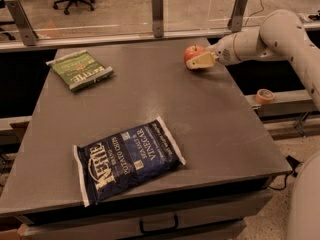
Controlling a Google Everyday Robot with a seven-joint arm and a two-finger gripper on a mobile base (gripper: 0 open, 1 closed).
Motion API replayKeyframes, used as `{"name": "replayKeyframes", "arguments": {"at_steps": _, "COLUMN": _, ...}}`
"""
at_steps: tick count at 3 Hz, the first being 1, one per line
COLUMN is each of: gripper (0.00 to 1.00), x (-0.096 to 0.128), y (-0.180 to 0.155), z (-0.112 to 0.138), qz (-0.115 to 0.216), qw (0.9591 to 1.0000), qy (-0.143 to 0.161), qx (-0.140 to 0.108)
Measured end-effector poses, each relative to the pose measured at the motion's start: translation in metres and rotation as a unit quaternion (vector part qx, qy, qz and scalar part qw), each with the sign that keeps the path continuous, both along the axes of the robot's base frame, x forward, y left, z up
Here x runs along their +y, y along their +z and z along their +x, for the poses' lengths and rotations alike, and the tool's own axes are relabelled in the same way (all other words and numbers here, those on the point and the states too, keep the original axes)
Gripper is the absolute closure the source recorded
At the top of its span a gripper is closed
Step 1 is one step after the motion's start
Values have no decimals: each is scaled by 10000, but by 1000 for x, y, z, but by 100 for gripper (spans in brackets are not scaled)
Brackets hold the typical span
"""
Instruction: Move apple near blue chip bag
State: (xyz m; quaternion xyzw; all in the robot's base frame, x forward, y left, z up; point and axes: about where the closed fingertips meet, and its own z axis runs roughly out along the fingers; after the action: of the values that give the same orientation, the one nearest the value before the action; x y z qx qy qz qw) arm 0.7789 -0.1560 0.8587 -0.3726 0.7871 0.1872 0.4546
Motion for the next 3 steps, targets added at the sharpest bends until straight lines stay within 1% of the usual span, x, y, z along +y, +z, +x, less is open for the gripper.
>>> {"name": "replayKeyframes", "arguments": {"at_steps": 1, "gripper": 65, "x": 1, "y": 10, "z": -2, "qz": 246, "qw": 9997, "qy": 4, "qx": -67}}
{"name": "replayKeyframes", "arguments": {"at_steps": 2, "gripper": 88, "x": 7, "y": 42, "z": -15, "qz": 410, "qw": 9984, "qy": 231, "qx": -322}}
{"name": "replayKeyframes", "arguments": {"at_steps": 3, "gripper": 100, "x": 10, "y": 39, "z": -14, "qz": 407, "qw": 9984, "qy": 253, "qx": -304}}
